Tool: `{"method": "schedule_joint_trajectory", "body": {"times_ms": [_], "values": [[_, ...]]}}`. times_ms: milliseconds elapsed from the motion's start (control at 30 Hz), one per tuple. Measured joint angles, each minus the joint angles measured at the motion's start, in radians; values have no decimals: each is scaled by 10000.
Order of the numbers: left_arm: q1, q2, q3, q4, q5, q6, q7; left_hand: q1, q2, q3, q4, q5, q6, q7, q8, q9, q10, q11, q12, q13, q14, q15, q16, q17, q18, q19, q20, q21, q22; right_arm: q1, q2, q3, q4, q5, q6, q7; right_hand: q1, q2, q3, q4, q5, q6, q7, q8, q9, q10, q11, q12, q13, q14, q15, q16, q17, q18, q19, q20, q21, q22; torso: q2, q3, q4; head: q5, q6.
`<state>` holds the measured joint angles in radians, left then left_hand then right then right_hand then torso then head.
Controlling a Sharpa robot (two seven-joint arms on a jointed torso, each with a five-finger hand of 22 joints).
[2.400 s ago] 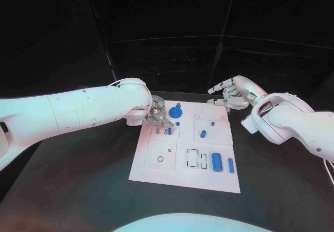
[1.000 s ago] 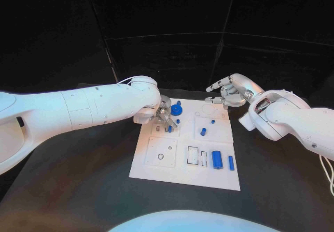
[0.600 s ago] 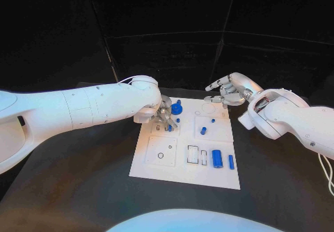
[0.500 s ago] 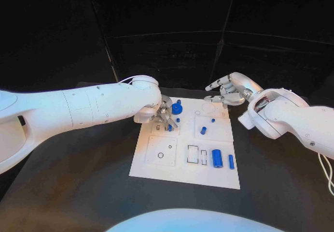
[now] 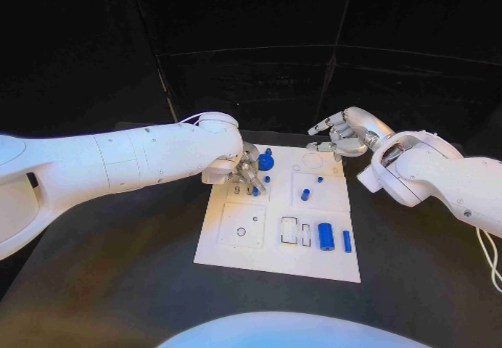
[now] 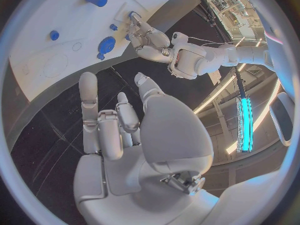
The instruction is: Assemble the parts on the task board
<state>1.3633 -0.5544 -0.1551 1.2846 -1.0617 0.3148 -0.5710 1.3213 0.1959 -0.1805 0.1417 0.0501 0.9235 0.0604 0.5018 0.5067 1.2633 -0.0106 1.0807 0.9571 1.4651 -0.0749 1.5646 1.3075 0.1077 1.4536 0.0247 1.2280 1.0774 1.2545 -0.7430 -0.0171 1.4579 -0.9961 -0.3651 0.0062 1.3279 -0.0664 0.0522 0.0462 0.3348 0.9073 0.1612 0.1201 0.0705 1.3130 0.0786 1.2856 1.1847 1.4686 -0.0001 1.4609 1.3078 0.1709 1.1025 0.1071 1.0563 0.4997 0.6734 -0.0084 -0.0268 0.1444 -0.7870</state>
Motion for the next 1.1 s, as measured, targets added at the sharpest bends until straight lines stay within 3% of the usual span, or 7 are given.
{"method": "schedule_joint_trajectory", "body": {"times_ms": [167,467,533,733,800,867,1100], "values": [[14,3,12,25,62,-62,3,774,233,632,-507,-55,-204,-82,-23,9,-110,-75,-80,0,20,-92,0,0,0,-41,-32,0,18,0,17,0,-25,0,20,-10,105,105,0,0,388,0,0,0,-4,-3,-3,0,-23,0,0,-1,-1,0,39,-38,0,-11,0,-4,0,0,-12],[-17,-164,-3,118,383,-489,100,707,253,1272,129,-46,-343,-85,227,188,-81,-91,-226,-58,20,-92,0,0,-1,-42,-31,0,54,-1,43,-1,-57,0,104,-45,105,105,0,0,661,0,0,0,-9,-38,-37,-49,-53,0,0,-1,-1,1,39,-38,0,-27,-5,-5,1,-41,-16],[-18,-213,-3,138,453,-583,126,471,101,1452,274,-37,-363,-65,357,502,-50,-93,-227,-79,20,-92,0,0,0,-43,-30,0,54,-1,42,-2,-65,0,124,-52,105,105,0,0,661,0,0,0,-9,-37,-37,-49,-53,0,0,-1,-1,0,39,-38,-37,-27,-7,-5,7,-54,-4],[-18,-456,-4,298,729,-1011,226,-711,-799,3964,-453,-36,-392,-36,451,777,-18,-125,-228,-83,21,-92,0,0,0,-43,-30,0,80,-1,41,-2,-78,0,195,-76,105,105,0,0,661,0,0,0,-8,-37,-37,-49,-52,0,0,-1,-1,0,38,-38,-39,-27,-11,-3,23,-54,22],[-18,-545,-4,384,815,-1164,256,-931,-934,4253,-331,-37,-393,-35,507,851,12,-99,-228,-77,21,-91,0,0,0,-43,-30,0,98,-1,40,-2,-81,0,212,-83,105,104,0,0,661,0,0,0,-8,-37,-37,-49,-52,-1,0,-1,-2,1,38,-38,-38,-27,-11,-1,23,-46,27],[-23,-666,-4,501,902,-1370,297,-1280,-1179,5043,-514,-36,-392,-34,552,935,62,-51,-231,-29,21,-91,0,0,0,-43,-30,0,149,-1,33,-2,-81,0,227,-87,104,104,0,0,660,0,0,0,-8,-37,-37,-49,-52,-1,0,-1,-2,0,38,-38,-38,-26,-12,-1,23,-43,35],[-115,-1061,-8,954,956,-2121,418,-1560,-1460,5831,-577,-38,-392,-33,648,1085,163,-56,-126,101,20,-91,0,0,-1,-15,-58,55,284,-1,26,-2,-90,1,268,-95,104,104,0,0,707,0,0,0,-8,-37,-37,-49,-63,0,0,-1,-2,0,38,-38,-38,-41,0,-2,23,-49,-2]]}}
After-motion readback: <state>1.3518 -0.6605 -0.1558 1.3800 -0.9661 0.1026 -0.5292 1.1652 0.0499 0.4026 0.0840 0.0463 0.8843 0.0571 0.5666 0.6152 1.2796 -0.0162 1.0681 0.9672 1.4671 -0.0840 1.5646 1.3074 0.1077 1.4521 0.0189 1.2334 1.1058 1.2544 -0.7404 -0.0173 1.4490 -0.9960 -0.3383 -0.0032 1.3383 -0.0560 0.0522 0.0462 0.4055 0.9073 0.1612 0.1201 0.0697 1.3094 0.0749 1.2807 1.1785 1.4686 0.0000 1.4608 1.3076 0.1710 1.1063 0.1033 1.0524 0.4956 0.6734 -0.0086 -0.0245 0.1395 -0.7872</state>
